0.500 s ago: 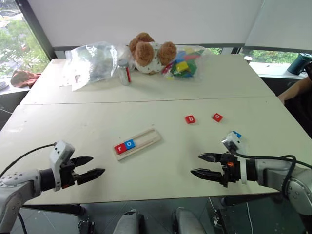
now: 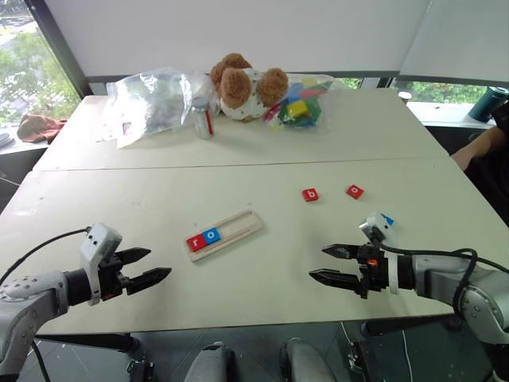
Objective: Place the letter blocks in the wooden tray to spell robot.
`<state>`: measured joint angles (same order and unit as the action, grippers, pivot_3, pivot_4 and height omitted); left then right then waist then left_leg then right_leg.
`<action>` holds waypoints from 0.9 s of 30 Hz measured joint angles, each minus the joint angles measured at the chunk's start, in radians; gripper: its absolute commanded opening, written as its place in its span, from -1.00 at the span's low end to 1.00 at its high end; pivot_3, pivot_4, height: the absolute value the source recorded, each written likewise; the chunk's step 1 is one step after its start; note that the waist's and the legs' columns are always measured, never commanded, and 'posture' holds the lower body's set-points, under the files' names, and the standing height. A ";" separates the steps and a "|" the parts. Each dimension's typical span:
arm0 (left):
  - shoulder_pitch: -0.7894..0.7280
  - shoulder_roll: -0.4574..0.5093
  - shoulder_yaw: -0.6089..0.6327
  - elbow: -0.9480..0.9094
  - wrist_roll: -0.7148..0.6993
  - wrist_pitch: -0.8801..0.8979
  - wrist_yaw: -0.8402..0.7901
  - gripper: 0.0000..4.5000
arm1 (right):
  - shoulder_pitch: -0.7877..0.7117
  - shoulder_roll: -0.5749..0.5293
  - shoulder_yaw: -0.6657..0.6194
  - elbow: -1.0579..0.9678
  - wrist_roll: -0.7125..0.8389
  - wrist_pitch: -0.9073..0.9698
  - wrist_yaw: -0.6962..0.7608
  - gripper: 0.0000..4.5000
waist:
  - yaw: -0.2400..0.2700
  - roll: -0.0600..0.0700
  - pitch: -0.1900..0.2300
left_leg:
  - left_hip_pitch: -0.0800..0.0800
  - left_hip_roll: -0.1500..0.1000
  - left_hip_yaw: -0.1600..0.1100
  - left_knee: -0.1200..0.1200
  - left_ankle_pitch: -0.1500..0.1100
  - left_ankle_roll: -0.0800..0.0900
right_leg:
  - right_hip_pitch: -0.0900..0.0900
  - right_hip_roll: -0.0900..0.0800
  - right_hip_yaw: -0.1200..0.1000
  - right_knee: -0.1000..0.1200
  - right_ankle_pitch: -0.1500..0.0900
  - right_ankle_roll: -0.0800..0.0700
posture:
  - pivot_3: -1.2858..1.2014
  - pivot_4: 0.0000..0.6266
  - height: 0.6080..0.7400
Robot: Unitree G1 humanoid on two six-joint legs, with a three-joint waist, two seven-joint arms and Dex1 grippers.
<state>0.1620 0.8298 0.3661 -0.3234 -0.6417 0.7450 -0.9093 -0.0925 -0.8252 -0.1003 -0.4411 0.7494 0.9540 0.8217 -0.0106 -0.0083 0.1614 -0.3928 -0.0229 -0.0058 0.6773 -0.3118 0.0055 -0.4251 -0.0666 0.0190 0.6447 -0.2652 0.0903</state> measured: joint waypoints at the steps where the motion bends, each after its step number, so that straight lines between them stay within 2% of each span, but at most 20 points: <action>1: 0.000 0.000 0.000 0.001 0.001 -0.005 0.000 1.00 | -0.004 0.000 0.002 0.005 -0.001 -0.001 0.001 0.99 | 0.000 0.000 0.000 | 0.000 0.000 0.000 0.000 0.000 0.000 | 0.000 0.000 0.000 0.000 0.000 0.000 | 0.03 -0.52 1.00; 8: -0.006 0.005 0.003 0.010 -0.004 -0.011 -0.015 1.00 | -0.039 0.007 0.012 0.046 -0.019 -0.009 0.005 0.99 | 0.000 0.000 0.000 | 0.000 0.000 0.000 0.000 0.000 0.000 | 0.000 0.000 0.000 0.000 0.000 0.000 | 0.03 -0.52 1.00; 13: -0.041 0.042 -0.001 0.044 0.020 -0.042 -0.035 1.00 | -0.040 -0.003 0.012 0.069 -0.046 -0.028 0.010 0.99 | 0.002 0.000 0.000 | 0.000 0.000 0.000 0.000 0.000 0.000 | 0.000 0.000 0.000 0.000 0.000 0.000 | 0.03 -0.52 1.00; 16: -0.107 0.123 -0.052 0.048 0.083 -0.122 -0.091 1.00 | -0.069 -0.033 0.014 0.085 -0.067 -0.032 0.025 0.99 | 0.002 0.000 0.000 | 0.000 -0.001 0.001 0.001 0.000 0.000 | 0.000 0.000 0.000 0.000 -0.002 -0.003 | 0.03 -0.52 1.00; 18: -0.197 0.140 -0.108 0.051 0.107 -0.165 -0.133 1.00 | -0.124 -0.042 0.019 0.076 -0.068 -0.031 0.039 0.99 | 0.000 0.000 0.000 | 0.000 0.000 0.000 0.001 0.000 0.000 | 0.000 0.000 0.000 0.000 -0.001 -0.003 | 0.03 -0.52 1.00; 21: -0.270 0.138 -0.173 0.073 0.121 -0.199 -0.170 1.00 | -0.182 -0.036 0.058 0.042 -0.072 -0.030 0.038 0.99 | -0.004 0.000 0.000 | 0.000 0.000 0.001 -0.002 0.000 0.000 | -0.002 0.000 0.000 0.000 0.000 0.000 | 0.03 -0.52 1.00; 27: -0.340 0.056 -0.297 0.199 0.207 -0.309 -0.189 1.00 | -0.202 0.059 0.137 -0.052 -0.059 0.008 -0.024 0.99 | -0.001 0.000 0.000 | -0.001 -0.001 0.001 -0.006 0.001 -0.001 | -0.004 0.000 -0.001 0.000 0.000 0.000 | 0.03 -0.52 1.00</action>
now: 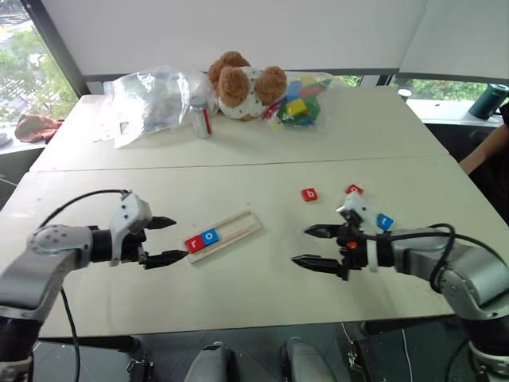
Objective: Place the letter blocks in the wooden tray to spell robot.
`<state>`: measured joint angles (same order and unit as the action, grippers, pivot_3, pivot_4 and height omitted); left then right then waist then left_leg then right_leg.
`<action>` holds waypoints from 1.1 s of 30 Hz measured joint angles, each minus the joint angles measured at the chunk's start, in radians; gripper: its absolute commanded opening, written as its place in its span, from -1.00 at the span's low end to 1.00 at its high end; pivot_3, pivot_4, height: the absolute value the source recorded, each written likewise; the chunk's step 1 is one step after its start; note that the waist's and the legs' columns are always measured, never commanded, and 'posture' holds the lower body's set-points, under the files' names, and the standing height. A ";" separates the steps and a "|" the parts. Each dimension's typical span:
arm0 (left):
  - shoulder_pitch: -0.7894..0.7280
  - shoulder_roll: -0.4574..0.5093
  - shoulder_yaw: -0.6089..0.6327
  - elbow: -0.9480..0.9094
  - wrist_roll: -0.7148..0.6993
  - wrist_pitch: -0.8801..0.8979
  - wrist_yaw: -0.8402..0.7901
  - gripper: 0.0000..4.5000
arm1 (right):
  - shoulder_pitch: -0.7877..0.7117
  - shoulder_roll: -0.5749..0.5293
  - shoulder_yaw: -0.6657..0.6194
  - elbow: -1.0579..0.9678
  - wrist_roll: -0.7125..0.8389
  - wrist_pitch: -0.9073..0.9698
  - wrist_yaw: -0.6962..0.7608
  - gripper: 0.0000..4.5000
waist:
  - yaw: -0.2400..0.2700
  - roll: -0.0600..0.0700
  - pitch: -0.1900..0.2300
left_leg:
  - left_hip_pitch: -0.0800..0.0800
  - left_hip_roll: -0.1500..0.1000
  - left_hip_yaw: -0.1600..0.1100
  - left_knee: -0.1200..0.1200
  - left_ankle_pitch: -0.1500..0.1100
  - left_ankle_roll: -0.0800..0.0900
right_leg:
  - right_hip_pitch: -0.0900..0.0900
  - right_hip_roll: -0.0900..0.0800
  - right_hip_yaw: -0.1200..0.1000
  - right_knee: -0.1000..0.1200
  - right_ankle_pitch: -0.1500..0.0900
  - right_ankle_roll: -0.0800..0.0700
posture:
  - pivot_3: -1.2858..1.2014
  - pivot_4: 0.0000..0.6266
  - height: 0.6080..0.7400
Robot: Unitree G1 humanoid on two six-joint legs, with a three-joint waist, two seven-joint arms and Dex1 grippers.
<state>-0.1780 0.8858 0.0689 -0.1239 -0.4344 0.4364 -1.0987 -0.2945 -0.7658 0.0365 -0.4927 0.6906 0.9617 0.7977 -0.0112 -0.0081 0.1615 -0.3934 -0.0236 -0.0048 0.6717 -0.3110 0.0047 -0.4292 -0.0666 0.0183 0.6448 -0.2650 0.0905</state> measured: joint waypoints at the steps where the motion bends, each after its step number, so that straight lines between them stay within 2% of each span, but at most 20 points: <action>1: -0.019 -0.030 -0.017 0.045 0.021 -0.032 0.001 1.00 | 0.000 0.010 0.005 -0.017 0.003 0.008 -0.011 0.99 | 0.002 0.000 0.000 | 0.000 0.000 0.000 0.001 0.000 0.000 | 0.000 0.000 0.000 0.000 0.000 0.000 | 0.03 -0.52 1.00; 9: -0.049 -0.086 -0.094 0.172 0.108 -0.142 -0.016 1.00 | 0.076 0.014 0.022 -0.059 0.021 0.037 -0.033 0.99 | 0.001 -0.001 0.000 | -0.002 0.000 0.000 0.007 -0.001 0.001 | 0.002 0.000 0.000 0.001 0.000 0.000 | 0.03 -0.52 1.00; 25: -0.023 -0.185 -0.099 0.189 0.186 -0.227 0.039 1.00 | 0.071 0.022 0.021 -0.071 0.019 0.034 -0.072 0.99 | 0.007 -0.001 0.000 | 0.000 0.000 -0.001 0.009 -0.001 0.001 | 0.004 0.000 0.000 0.002 0.000 0.000 | 0.03 -0.52 1.00; 28: -0.023 -0.201 -0.102 0.202 0.196 -0.251 0.048 0.64 | 0.071 0.026 0.029 -0.070 0.012 0.033 -0.079 1.00 | 0.009 0.000 -0.001 | 0.001 0.000 -0.001 0.009 -0.001 0.001 | 0.005 0.000 0.000 0.002 0.000 0.000 | 0.03 -0.52 1.00; 29: -0.023 -0.205 -0.104 0.203 0.197 -0.257 0.050 0.42 | 0.070 0.027 0.031 -0.070 0.010 0.033 -0.081 1.00 | 0.010 0.000 -0.001 | 0.001 0.000 -0.001 0.009 -0.001 0.001 | 0.005 0.000 0.000 0.002 0.000 0.000 | 0.03 -0.52 1.00; 33: -0.020 -0.210 -0.105 0.211 0.202 -0.282 0.051 0.37 | 0.057 0.027 0.031 -0.070 0.009 0.033 -0.085 1.00 | 0.013 0.000 -0.001 | 0.001 0.000 -0.001 0.009 -0.001 0.001 | 0.005 0.000 0.000 0.002 0.000 0.000 | 0.03 -0.52 1.00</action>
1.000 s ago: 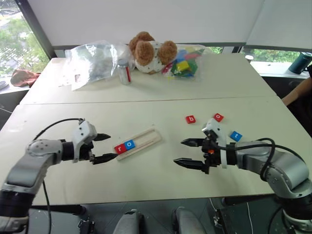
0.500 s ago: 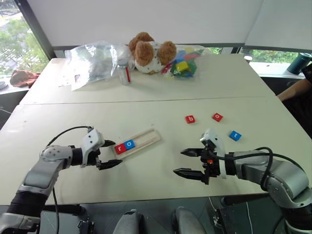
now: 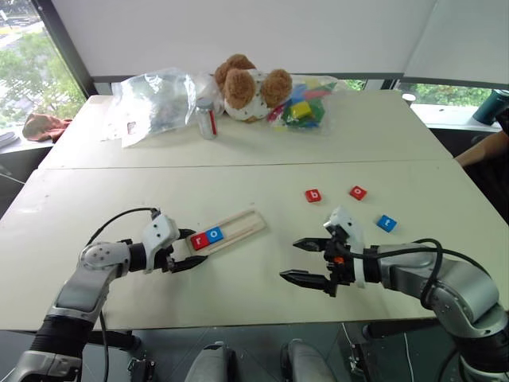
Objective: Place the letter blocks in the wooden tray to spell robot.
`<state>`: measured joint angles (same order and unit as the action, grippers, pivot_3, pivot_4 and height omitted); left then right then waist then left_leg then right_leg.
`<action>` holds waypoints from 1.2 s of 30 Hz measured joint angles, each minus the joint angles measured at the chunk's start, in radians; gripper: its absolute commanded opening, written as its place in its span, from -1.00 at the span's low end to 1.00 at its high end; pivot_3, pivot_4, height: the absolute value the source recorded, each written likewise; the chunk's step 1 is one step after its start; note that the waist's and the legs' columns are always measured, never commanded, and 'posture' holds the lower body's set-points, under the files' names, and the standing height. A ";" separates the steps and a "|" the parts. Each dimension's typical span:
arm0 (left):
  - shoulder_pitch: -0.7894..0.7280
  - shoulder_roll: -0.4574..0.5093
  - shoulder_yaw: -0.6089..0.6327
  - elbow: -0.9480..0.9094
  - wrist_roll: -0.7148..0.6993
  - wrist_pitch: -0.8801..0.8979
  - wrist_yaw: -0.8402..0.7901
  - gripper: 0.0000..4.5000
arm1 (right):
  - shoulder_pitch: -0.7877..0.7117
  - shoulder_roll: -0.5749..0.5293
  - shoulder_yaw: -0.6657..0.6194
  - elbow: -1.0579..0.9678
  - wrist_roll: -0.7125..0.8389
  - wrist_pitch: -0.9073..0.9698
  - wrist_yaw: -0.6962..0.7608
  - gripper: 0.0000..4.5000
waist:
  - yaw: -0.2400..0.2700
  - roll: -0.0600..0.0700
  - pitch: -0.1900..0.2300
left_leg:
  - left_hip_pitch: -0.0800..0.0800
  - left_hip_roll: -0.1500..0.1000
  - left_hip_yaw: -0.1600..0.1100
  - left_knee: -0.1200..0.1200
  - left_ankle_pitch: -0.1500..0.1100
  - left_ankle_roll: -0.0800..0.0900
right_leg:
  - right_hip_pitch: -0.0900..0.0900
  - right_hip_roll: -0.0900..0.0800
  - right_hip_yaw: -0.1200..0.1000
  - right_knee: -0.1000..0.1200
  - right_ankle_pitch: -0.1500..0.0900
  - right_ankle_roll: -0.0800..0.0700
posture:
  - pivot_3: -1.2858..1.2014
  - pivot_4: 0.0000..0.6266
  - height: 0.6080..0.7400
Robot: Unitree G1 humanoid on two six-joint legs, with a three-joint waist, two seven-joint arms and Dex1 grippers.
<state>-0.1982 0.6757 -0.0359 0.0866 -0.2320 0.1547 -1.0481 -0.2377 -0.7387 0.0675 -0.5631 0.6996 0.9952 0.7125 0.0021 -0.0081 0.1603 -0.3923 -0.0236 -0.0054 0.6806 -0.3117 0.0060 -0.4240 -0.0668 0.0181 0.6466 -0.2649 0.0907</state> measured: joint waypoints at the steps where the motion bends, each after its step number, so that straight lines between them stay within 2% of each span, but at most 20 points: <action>1: 0.000 0.000 0.000 0.003 0.000 -0.008 -0.001 0.37 | 0.000 0.000 0.000 0.000 0.000 0.000 0.000 1.00 | 0.001 0.000 0.000 | 0.000 0.000 0.000 0.000 0.000 0.000 | 0.000 0.000 0.000 0.000 0.000 0.000 | 0.03 -0.52 1.00; 6: -0.029 0.000 -0.012 0.041 0.005 -0.036 -0.035 0.37 | 0.001 0.000 -0.003 0.002 -0.002 -0.001 -0.004 1.00 | 0.003 0.000 0.000 | 0.000 0.000 0.000 0.000 0.000 0.000 | 0.000 0.000 0.000 0.000 0.000 0.000 | 0.03 -0.52 1.00; 10: -0.121 -0.003 -0.068 0.097 0.026 -0.056 -0.102 0.37 | 0.000 0.007 -0.045 0.056 -0.042 -0.036 -0.049 1.00 | 0.014 0.000 0.000 | -0.001 -0.001 0.000 0.002 0.000 0.000 | 0.001 0.000 0.000 0.000 0.000 0.000 | 0.03 -0.52 1.00; 14: -0.311 -0.067 -0.171 0.260 0.073 -0.120 -0.211 0.37 | -0.073 0.033 -0.117 0.195 -0.160 -0.127 -0.169 1.00 | 0.012 -0.001 0.000 | -0.001 -0.002 0.000 0.003 0.000 0.000 | 0.000 0.000 0.000 0.000 0.000 0.000 | 0.03 -0.52 1.00; 19: -0.486 -0.166 -0.224 0.516 0.125 -0.245 -0.282 0.37 | -0.088 0.068 -0.188 0.212 -0.192 -0.138 -0.261 1.00 | 0.009 -0.001 0.000 | -0.004 0.000 0.000 0.001 0.000 0.001 | -0.004 0.004 -0.002 0.001 0.000 0.001 | 0.03 -0.52 1.00; 23: -0.553 -0.222 -0.228 0.646 0.158 -0.323 -0.308 0.37 | -0.028 0.095 -0.227 0.190 -0.207 -0.100 -0.332 1.00 | 0.011 -0.001 0.000 | -0.004 -0.001 0.001 0.003 0.000 0.001 | -0.003 0.004 -0.003 0.001 0.000 0.001 | 0.03 -0.52 1.00; 27: -0.571 -0.244 -0.226 0.697 0.177 -0.370 -0.316 0.37 | 0.008 0.132 -0.231 0.159 -0.209 -0.068 -0.372 1.00 | 0.010 -0.001 0.000 | -0.002 -0.002 0.002 0.005 0.000 0.002 | 0.000 0.004 -0.002 0.001 0.000 0.001 | 0.03 -0.52 1.00; 29: -0.572 -0.250 -0.225 0.699 0.179 -0.378 -0.320 0.84 | 0.008 0.141 -0.230 0.143 -0.208 -0.063 -0.383 1.00 | 0.011 -0.001 0.000 | -0.002 -0.002 0.001 0.005 0.000 0.002 | 0.001 0.004 -0.003 0.002 0.000 0.001 | 0.03 -0.52 1.00; 30: -0.572 -0.252 -0.224 0.699 0.179 -0.378 -0.321 0.99 | 0.008 0.147 -0.229 0.136 -0.209 -0.063 -0.387 1.00 | 0.011 -0.001 0.000 | -0.002 -0.002 0.001 0.005 0.000 0.003 | 0.001 0.004 -0.003 0.002 0.000 0.001 | 0.03 -0.52 1.00; 36: -0.533 -0.241 -0.215 0.617 0.174 -0.335 -0.327 0.99 | -0.022 0.176 -0.177 0.152 -0.236 -0.066 -0.396 1.00 | 0.006 -0.001 0.000 | -0.002 -0.002 0.001 0.004 0.000 0.003 | -0.001 0.005 -0.003 0.002 0.000 0.002 | 0.03 -0.52 1.00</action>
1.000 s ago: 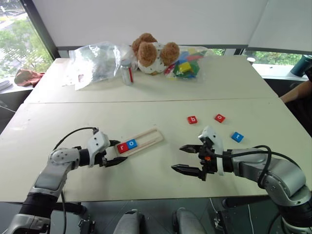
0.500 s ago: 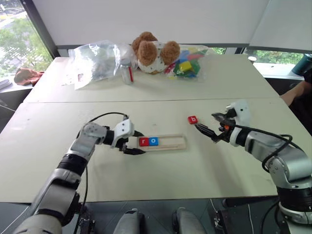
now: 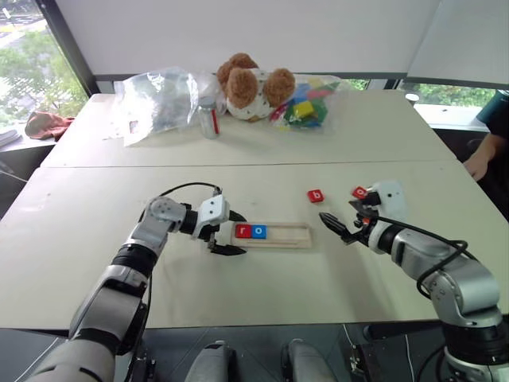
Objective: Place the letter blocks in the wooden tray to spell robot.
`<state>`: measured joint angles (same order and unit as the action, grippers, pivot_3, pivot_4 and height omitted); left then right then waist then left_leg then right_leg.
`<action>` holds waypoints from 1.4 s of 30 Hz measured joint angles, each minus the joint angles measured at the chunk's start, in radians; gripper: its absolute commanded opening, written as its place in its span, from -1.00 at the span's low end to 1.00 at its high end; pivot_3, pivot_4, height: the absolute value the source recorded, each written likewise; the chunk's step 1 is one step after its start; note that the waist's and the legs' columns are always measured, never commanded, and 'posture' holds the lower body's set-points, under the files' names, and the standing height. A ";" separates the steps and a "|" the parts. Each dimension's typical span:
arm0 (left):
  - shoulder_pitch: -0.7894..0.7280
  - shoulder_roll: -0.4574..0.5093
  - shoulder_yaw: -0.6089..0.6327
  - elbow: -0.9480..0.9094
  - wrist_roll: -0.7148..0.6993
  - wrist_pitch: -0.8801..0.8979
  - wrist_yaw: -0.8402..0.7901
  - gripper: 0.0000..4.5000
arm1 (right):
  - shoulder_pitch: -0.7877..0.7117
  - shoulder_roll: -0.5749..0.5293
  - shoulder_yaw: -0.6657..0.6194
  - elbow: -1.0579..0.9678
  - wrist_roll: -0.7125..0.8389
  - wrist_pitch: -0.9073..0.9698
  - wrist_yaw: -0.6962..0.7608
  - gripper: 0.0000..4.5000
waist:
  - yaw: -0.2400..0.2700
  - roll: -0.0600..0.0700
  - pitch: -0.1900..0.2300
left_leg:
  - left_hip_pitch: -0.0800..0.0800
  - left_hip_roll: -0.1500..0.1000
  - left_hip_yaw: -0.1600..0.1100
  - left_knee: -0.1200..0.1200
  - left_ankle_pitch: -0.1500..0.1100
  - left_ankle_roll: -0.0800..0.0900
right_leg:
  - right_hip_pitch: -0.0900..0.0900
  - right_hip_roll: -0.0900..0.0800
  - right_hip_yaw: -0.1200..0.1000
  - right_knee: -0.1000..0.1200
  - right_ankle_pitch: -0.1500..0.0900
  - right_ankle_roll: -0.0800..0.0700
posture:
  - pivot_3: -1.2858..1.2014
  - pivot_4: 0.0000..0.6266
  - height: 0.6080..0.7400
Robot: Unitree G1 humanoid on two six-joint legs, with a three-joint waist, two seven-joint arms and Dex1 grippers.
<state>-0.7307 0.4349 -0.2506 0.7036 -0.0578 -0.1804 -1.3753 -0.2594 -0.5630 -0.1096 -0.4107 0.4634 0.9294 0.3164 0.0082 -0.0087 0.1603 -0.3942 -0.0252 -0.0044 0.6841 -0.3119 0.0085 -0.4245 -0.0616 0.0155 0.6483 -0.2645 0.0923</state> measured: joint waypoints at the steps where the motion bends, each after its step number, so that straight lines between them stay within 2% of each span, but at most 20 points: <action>1: 0.016 0.012 0.001 -0.033 -0.004 0.013 0.000 0.99 | -0.016 0.005 0.013 0.012 -0.011 -0.004 -0.001 1.00 | -0.003 0.000 0.000 | 0.000 0.000 0.000 0.000 0.000 0.000 | 0.000 0.000 0.000 0.000 0.000 0.000 | 0.03 -0.52 1.00; 6: 0.110 0.131 0.021 -0.242 -0.024 0.137 -0.008 0.99 | -0.109 0.068 0.073 0.150 -0.094 -0.073 -0.030 1.00 | -0.025 0.000 0.000 | 0.001 0.002 0.000 -0.001 0.000 0.000 | -0.001 0.000 0.001 0.001 0.000 0.000 | 0.03 -0.52 1.00; 12: 0.188 0.312 0.139 -0.486 -0.109 0.330 0.004 0.99 | -0.210 0.155 0.120 0.374 -0.180 -0.145 -0.059 1.00 | -0.025 0.000 0.000 | 0.000 0.002 0.000 -0.002 0.000 -0.001 | -0.002 0.000 0.002 0.001 0.000 0.000 | 0.03 -0.52 1.00; 19: 0.231 0.433 0.279 -0.676 -0.220 0.544 0.060 0.99 | -0.326 0.258 0.154 0.591 -0.251 -0.222 -0.085 1.00 | -0.025 0.000 0.000 | 0.000 0.002 0.000 -0.002 0.000 -0.002 | -0.002 -0.001 0.002 0.002 0.000 0.000 | 0.03 -0.52 1.00; 22: 0.299 0.468 0.313 -0.817 -0.287 0.653 0.075 1.00 | -0.345 0.266 0.151 0.625 -0.280 -0.233 -0.113 0.39 | -0.026 0.000 0.000 | 0.000 0.002 0.000 -0.003 0.000 -0.002 | -0.002 -0.001 0.002 0.001 0.000 0.000 | 0.03 -0.52 1.00; 25: 0.389 0.476 0.341 -0.931 -0.362 0.757 0.104 1.00 | -0.347 0.269 0.162 0.627 -0.301 -0.238 -0.116 -0.33 | -0.027 0.000 0.000 | 0.000 0.002 0.000 -0.002 0.000 -0.002 | -0.002 -0.001 0.002 0.001 0.000 0.000 | 0.03 -0.52 1.00; 26: 0.410 0.476 0.345 -0.954 -0.376 0.777 0.116 1.00 | -0.347 0.270 0.164 0.625 -0.307 -0.239 -0.118 -0.48 | -0.026 0.000 0.000 | 0.000 0.002 0.000 -0.002 0.001 -0.002 | -0.002 -0.001 0.002 0.001 0.000 0.000 | 0.03 -0.52 1.00; 34: 0.400 0.461 0.317 -0.981 -0.390 0.796 0.182 1.00 | -0.330 0.292 0.130 0.561 -0.336 -0.189 -0.191 -0.48 | -0.019 0.001 0.001 | 0.000 0.002 -0.001 -0.002 0.001 -0.004 | -0.002 -0.001 0.002 0.002 0.000 0.000 | 0.03 -0.52 1.00; 38: 0.356 0.416 0.258 -0.985 -0.392 0.784 0.186 1.00 | -0.215 0.309 0.018 0.243 -0.366 -0.052 -0.324 -0.48 | -0.018 0.001 0.000 | -0.005 0.002 -0.003 -0.002 0.003 -0.007 | -0.005 -0.001 0.002 0.002 0.000 0.000 | 0.03 -0.52 1.00; 42: 0.319 0.395 0.209 -0.991 -0.391 0.781 0.180 1.00 | -0.045 0.374 -0.019 -0.035 -0.394 0.146 -0.408 -0.48 | -0.027 0.001 0.000 | -0.006 0.002 -0.001 -0.003 0.001 -0.004 | -0.007 -0.001 0.003 0.002 0.000 0.000 | 0.03 -0.52 1.00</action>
<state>-0.4115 0.8298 -0.0413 -0.2872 -0.4490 0.6006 -1.1957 -0.3044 -0.1885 -0.1291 -0.4455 0.0693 1.0757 -0.0914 -0.0189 -0.0079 0.1606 -0.3998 -0.0236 -0.0058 0.6811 -0.3105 0.0046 -0.4313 -0.0622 0.0182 0.6499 -0.2645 0.0920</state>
